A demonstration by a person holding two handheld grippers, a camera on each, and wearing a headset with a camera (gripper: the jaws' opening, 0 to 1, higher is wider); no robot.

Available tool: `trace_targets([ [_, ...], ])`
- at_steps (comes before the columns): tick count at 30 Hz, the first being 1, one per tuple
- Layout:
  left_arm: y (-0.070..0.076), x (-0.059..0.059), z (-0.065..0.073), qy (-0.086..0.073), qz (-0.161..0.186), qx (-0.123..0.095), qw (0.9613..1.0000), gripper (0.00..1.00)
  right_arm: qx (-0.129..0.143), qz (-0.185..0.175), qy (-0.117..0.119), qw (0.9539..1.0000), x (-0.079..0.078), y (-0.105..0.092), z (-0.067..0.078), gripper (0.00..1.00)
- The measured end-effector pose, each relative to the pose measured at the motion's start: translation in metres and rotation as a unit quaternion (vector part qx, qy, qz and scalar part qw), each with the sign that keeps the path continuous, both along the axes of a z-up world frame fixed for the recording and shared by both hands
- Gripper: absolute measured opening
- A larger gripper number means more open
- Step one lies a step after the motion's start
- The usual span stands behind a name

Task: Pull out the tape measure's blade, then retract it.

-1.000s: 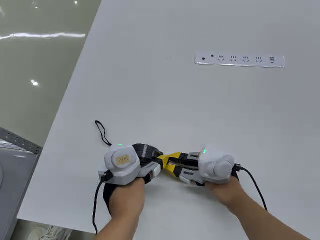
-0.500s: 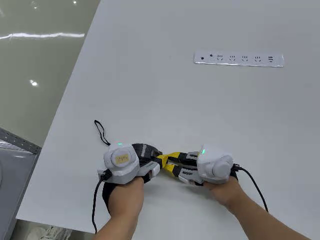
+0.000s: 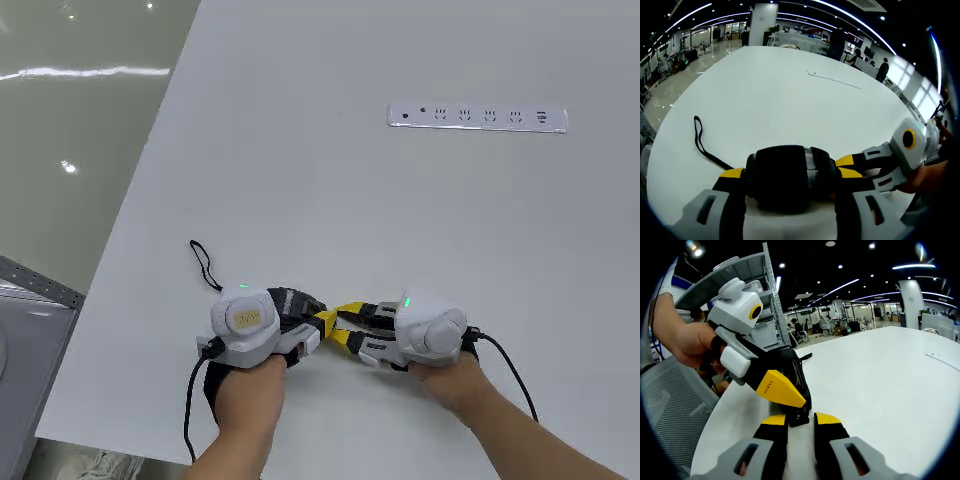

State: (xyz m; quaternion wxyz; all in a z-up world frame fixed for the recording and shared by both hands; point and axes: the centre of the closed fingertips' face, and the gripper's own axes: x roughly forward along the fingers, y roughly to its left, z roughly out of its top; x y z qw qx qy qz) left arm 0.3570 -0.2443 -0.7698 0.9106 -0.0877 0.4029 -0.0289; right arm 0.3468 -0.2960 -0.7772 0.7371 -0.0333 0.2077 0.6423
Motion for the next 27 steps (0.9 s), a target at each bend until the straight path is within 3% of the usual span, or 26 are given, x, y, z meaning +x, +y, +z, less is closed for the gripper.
trace_targets([
  [5, 0.0028, 0.0002, 0.0001, -0.004, -0.006, 0.010, 0.9999, 0.74, 0.001, 0.002, -0.001, 1.0000, -0.0012, 0.0001, 0.0006, 0.22],
  [7, 0.0048, -0.0004, 0.0000, -0.006, 0.001, 0.002, 1.0000, 0.76, 0.002, 0.001, 0.002, 1.0000, -0.0011, 0.0000, 0.0006, 0.22],
  [10, 0.0043, -0.0013, -0.0003, -0.007, -0.007, 0.005, 0.9999, 0.79, 0.007, -0.001, 0.004, 1.0000, -0.0018, 0.0008, 0.0029, 0.29],
  [27, 0.0016, -0.0026, -0.0008, -0.012, -0.012, 0.002, 0.9999, 0.80, 0.007, -0.003, 0.005, 1.0000, -0.0015, 0.0010, 0.0032, 0.28],
])
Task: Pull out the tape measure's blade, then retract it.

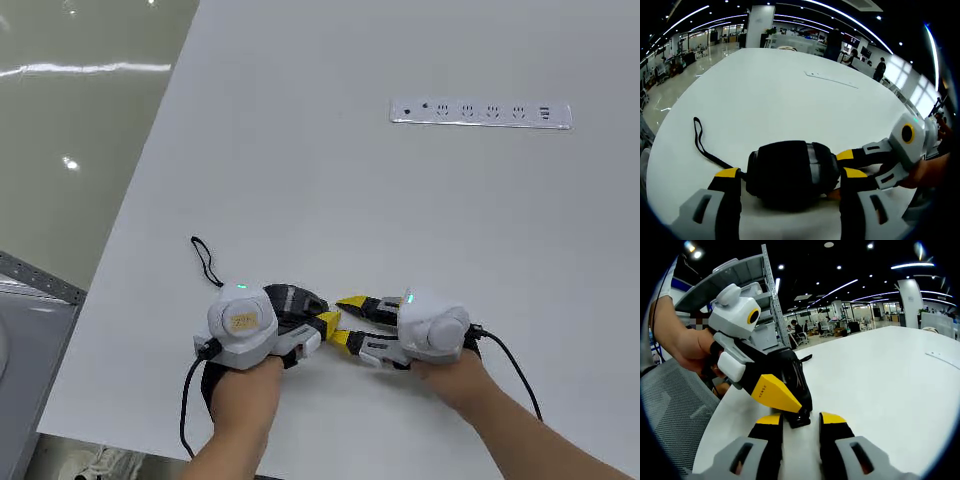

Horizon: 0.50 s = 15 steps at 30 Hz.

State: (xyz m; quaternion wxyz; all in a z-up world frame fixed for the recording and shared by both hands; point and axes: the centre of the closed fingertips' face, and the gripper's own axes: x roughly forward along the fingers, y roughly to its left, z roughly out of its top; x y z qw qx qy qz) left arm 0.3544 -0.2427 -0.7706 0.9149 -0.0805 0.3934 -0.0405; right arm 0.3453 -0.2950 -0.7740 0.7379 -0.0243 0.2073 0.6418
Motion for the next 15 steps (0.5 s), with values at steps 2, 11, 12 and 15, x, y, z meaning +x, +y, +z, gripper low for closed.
trace_targets([
  [2, -0.001, -0.001, 0.000, 0.000, -0.002, -0.002, 1.0000, 0.79, -0.001, -0.001, 0.000, 1.0000, 0.000, -0.001, 0.000, 0.28],
  [11, -0.004, 0.001, 0.006, -0.017, -0.012, -0.015, 0.9997, 0.79, -0.005, -0.002, 0.003, 1.0000, 0.001, -0.013, 0.001, 0.29],
  [12, -0.004, 0.000, 0.007, -0.018, -0.013, -0.014, 0.9997, 0.79, -0.006, -0.004, 0.003, 1.0000, 0.001, -0.014, 0.002, 0.29],
  [15, -0.003, 0.000, 0.008, -0.021, -0.016, -0.017, 0.9995, 0.80, -0.009, -0.006, 0.001, 0.9999, 0.001, -0.018, 0.002, 0.30],
])
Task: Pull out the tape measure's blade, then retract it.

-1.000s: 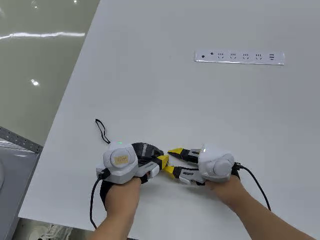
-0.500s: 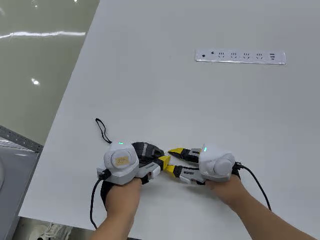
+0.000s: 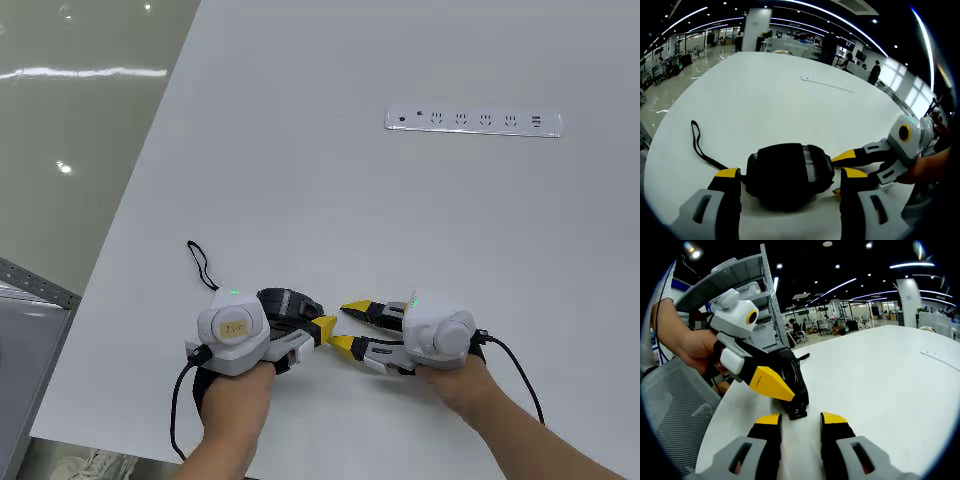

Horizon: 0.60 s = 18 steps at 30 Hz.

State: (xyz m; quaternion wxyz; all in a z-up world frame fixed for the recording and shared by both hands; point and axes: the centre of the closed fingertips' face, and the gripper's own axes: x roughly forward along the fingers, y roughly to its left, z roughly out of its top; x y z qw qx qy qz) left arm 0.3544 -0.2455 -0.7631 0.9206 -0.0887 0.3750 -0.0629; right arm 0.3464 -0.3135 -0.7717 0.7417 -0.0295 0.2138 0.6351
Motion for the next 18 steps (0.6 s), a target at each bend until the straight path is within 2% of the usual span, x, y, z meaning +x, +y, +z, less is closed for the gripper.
trace_targets([
  [10, 0.003, -0.006, 0.000, 0.000, -0.019, 0.009, 0.9998, 0.80, 0.003, -0.027, 0.001, 0.9996, 0.002, -0.014, 0.009, 0.31],
  [13, 0.002, -0.008, 0.002, -0.003, -0.029, 0.011, 0.9995, 0.80, 0.008, -0.039, 0.003, 0.9992, 0.003, -0.020, 0.013, 0.31],
  [18, 0.001, -0.011, 0.008, -0.013, -0.048, 0.004, 0.9987, 0.80, 0.009, -0.058, 0.004, 0.9983, 0.004, -0.029, 0.020, 0.31],
])
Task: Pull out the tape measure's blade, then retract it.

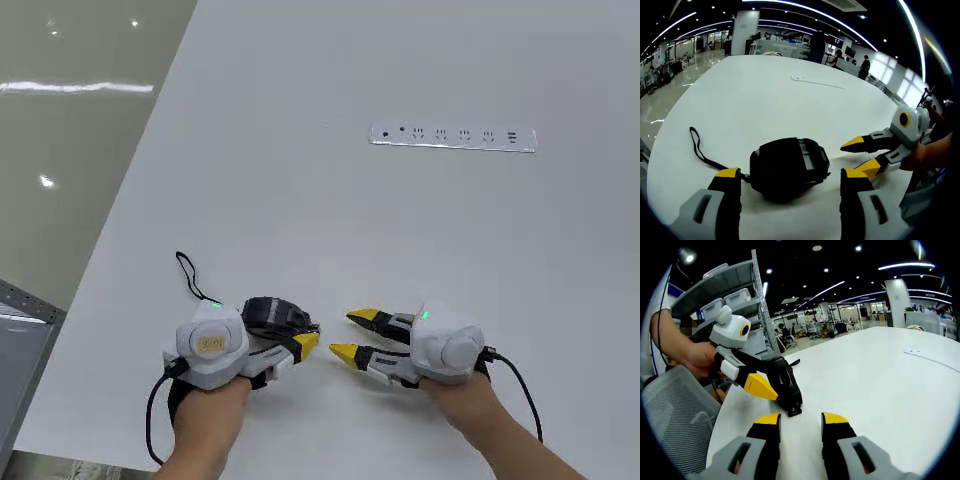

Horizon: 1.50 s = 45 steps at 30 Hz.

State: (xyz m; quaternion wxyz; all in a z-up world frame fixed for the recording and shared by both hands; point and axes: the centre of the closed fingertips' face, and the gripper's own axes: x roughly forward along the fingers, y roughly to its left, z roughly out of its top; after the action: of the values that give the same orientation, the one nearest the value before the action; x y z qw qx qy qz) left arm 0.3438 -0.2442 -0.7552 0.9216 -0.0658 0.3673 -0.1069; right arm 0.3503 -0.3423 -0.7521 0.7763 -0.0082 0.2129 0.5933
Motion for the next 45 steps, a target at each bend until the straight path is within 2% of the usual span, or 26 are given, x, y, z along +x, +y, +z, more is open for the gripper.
trace_targets([
  [3, 0.002, -0.001, 0.003, -0.005, -0.003, -0.006, 1.0000, 0.79, -0.004, -0.005, -0.001, 1.0000, -0.001, -0.005, 0.001, 0.31],
  [5, 0.003, -0.002, 0.004, -0.007, -0.010, -0.001, 0.9999, 0.79, -0.006, -0.005, -0.002, 1.0000, -0.002, -0.008, 0.002, 0.32],
  [8, 0.005, -0.005, 0.004, -0.005, -0.013, -0.007, 0.9999, 0.78, -0.011, -0.009, -0.002, 0.9999, -0.004, -0.011, 0.003, 0.32],
  [18, 0.014, -0.015, 0.009, -0.010, -0.032, -0.003, 0.9994, 0.78, -0.013, -0.026, 0.001, 0.9996, -0.011, -0.023, 0.008, 0.32],
  [21, 0.015, -0.017, 0.012, -0.017, -0.041, -0.007, 0.9990, 0.78, -0.014, -0.031, 0.002, 0.9994, -0.014, -0.025, 0.010, 0.32],
  [26, 0.025, -0.021, 0.015, -0.022, -0.035, -0.008, 0.9991, 0.77, -0.017, -0.049, 0.002, 0.9987, -0.015, -0.033, 0.012, 0.33],
  [34, 0.020, -0.029, 0.024, -0.043, -0.069, -0.008, 0.9967, 0.77, -0.020, -0.075, -0.004, 0.9969, -0.017, -0.049, 0.022, 0.37],
  [37, 0.020, -0.033, 0.025, -0.047, -0.076, -0.010, 0.9960, 0.77, -0.023, -0.085, 0.000, 0.9962, -0.018, -0.055, 0.024, 0.40],
  [38, 0.019, -0.034, 0.027, -0.051, -0.078, -0.013, 0.9956, 0.77, -0.027, -0.085, -0.007, 0.9960, -0.018, -0.058, 0.025, 0.39],
  [41, 0.018, -0.037, 0.030, -0.057, -0.082, -0.024, 0.9947, 0.77, -0.026, -0.091, -0.005, 0.9955, -0.021, -0.062, 0.029, 0.41],
  [45, 0.016, -0.043, 0.032, -0.057, -0.096, -0.019, 0.9936, 0.77, -0.036, -0.098, -0.007, 0.9945, -0.024, -0.071, 0.029, 0.42],
])
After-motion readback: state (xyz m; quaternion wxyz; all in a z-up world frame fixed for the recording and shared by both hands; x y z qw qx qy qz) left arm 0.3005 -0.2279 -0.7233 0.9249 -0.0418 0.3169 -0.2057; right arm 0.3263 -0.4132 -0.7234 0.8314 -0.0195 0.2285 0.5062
